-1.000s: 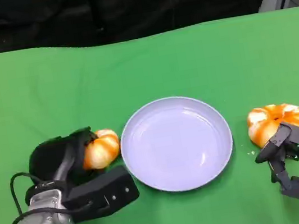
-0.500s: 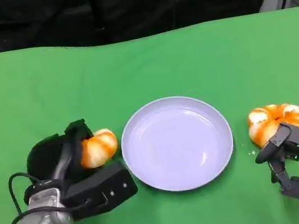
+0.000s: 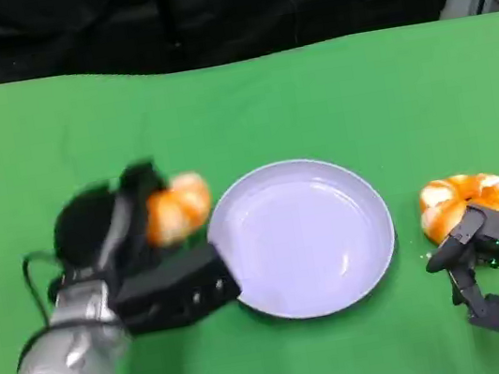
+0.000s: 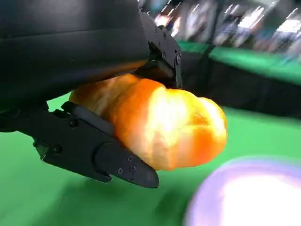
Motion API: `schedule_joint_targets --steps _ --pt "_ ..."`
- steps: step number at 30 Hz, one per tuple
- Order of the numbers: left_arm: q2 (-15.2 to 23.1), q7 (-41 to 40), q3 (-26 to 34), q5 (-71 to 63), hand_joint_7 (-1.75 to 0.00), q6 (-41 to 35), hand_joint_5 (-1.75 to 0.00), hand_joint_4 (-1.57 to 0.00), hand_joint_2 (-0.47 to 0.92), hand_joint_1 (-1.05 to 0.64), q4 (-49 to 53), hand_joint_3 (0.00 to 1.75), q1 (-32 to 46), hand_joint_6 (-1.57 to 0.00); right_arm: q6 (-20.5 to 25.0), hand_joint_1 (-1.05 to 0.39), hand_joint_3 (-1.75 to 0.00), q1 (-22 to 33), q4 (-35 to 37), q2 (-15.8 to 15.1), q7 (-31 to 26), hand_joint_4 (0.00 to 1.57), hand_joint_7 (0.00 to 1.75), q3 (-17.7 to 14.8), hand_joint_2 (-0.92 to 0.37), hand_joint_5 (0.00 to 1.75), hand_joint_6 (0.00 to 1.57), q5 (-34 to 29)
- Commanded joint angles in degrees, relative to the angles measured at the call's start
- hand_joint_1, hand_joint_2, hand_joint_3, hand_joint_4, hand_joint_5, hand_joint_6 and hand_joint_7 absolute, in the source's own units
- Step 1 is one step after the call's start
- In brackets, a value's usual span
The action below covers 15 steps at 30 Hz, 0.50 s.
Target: Grasp the bread from the table and place it into the plate.
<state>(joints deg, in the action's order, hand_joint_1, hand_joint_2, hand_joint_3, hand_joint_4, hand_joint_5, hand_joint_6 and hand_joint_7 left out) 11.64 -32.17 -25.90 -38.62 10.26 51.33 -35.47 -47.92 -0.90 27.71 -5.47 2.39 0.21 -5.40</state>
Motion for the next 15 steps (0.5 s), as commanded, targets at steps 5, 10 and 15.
schedule_joint_targets --steps 5,10,15 --pt "0.7 4.0 -0.6 -1.4 -1.75 -1.7 -1.75 -0.73 0.91 0.02 -8.2 0.11 1.5 -0.56 -0.2 -0.17 -0.94 0.4 -0.5 -0.5 -0.4 0.78 1.54 -0.7 -0.67 1.75 0.7 0.4" --pt "-0.2 5.9 -1.0 -1.7 -1.75 -2.8 -1.75 -0.74 0.92 -0.02 -12.0 0.13 1.8 -0.58 -0.4 -0.17 -0.93 0.4 -0.4 -0.3 -0.7 0.77 1.52 -0.7 -0.67 1.75 0.7 0.4" --pt "-1.3 8.1 -1.4 -2.1 -1.75 -3.4 -1.75 -0.75 0.91 -0.03 -15.3 0.14 2.0 -0.6 -0.4 -0.17 -0.94 0.4 -0.6 -0.2 -0.5 0.78 1.53 -0.6 -0.67 1.75 0.71 0.5"
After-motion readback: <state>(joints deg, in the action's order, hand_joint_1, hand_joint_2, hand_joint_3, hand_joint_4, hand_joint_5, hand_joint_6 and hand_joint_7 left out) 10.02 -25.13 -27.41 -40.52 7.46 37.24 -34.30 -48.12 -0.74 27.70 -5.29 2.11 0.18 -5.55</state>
